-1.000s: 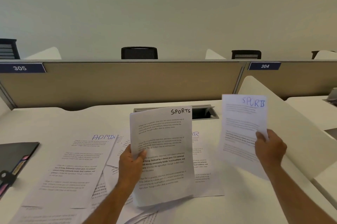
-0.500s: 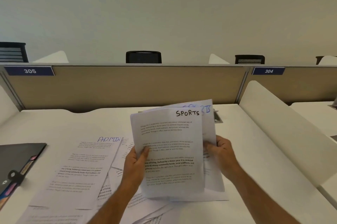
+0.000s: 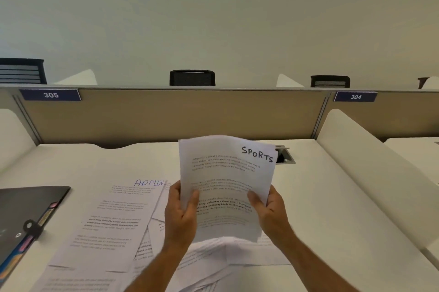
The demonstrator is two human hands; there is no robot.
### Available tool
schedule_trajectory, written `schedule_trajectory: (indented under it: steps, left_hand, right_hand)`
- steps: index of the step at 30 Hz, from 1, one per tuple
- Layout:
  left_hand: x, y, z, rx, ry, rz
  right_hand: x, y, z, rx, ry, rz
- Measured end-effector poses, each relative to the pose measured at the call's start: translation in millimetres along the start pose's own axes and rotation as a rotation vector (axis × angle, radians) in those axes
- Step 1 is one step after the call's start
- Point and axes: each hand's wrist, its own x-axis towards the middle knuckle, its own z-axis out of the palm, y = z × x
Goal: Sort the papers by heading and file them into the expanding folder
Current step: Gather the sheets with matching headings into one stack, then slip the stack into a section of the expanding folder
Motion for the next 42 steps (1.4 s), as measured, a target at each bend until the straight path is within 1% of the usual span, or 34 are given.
schedule_trajectory:
  steps: [9, 16, 20, 22, 26, 29, 32, 38, 42]
  left_hand:
    - [1.1, -13.0, -6.0, 0.050, -0.007, -0.050]
    - [0.5, -41.5, -15.7, 0.036, -0.083, -0.191]
    - [-3.7, -51.3, -19.6, -0.004, -0.104, -0.239]
    - [-3.2, -53.0, -21.4, 0.013, -0.099, -0.236]
    - [10.4, -44.0, -36.7, 0.080, -0.063, -0.192]
    - [27.7, -32.8, -64.8, 0.146, -0.053, -0.177]
    - [40.2, -26.2, -102.1, 0.167, -0.071, -0.231]
    - [54.8, -28.9, -184.5, 0.280, -0.079, -0.333]
    - [61.1, -37.8, -235.5, 0.418, -0.009, -0.437]
  right_hand:
    - [0.5, 21.8, 12.2, 0.013, 0.050, 0.096]
    - [-5.0, 45.7, 17.2, 0.076, 0.081, 0.199]
    - [-5.9, 60.7, 20.8, 0.047, 0.103, 0.253]
    - [-3.2, 62.3, 22.9, 0.019, 0.096, 0.263]
    - [11.7, 52.6, 30.8, -0.038, -0.005, 0.276]
    - [26.5, 39.8, 44.1, -0.016, -0.183, 0.355]
    - [37.0, 32.7, 70.0, 0.051, -0.341, 0.435]
    - [45.8, 43.1, 154.4, 0.087, -0.388, 0.546]
    - [42.3, 58.5, 215.5, 0.033, -0.416, 0.573]
